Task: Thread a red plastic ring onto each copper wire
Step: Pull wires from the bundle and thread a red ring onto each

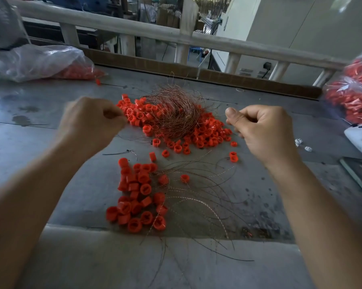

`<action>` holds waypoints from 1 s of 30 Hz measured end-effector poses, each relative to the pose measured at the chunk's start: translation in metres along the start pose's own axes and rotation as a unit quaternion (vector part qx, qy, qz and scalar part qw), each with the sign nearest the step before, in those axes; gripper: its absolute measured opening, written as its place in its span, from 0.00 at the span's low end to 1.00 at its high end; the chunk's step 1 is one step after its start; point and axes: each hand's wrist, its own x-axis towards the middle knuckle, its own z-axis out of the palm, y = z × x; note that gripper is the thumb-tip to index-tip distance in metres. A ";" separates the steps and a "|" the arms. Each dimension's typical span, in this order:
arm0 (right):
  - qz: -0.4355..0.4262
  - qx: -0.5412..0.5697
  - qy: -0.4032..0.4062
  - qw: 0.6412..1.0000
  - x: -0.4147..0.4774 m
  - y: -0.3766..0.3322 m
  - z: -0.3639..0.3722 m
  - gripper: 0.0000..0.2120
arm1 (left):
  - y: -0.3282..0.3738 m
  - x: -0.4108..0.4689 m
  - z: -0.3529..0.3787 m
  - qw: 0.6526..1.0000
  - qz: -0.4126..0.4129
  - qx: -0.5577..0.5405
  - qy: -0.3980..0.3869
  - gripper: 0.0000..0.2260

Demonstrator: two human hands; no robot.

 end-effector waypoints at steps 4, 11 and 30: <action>-0.013 -0.015 -0.010 1.000 -0.001 -0.001 0.001 0.15 | 0.006 0.000 -0.014 0.984 -0.008 -0.167 0.056 0.11; -0.095 0.045 -0.007 0.994 -0.012 -0.019 0.010 0.07 | 0.035 -0.019 -0.010 0.965 0.069 -0.253 0.020 0.09; -0.110 0.070 -0.072 0.989 -0.030 -0.038 0.027 0.07 | 0.044 -0.028 0.007 0.937 -0.009 -0.333 -0.109 0.13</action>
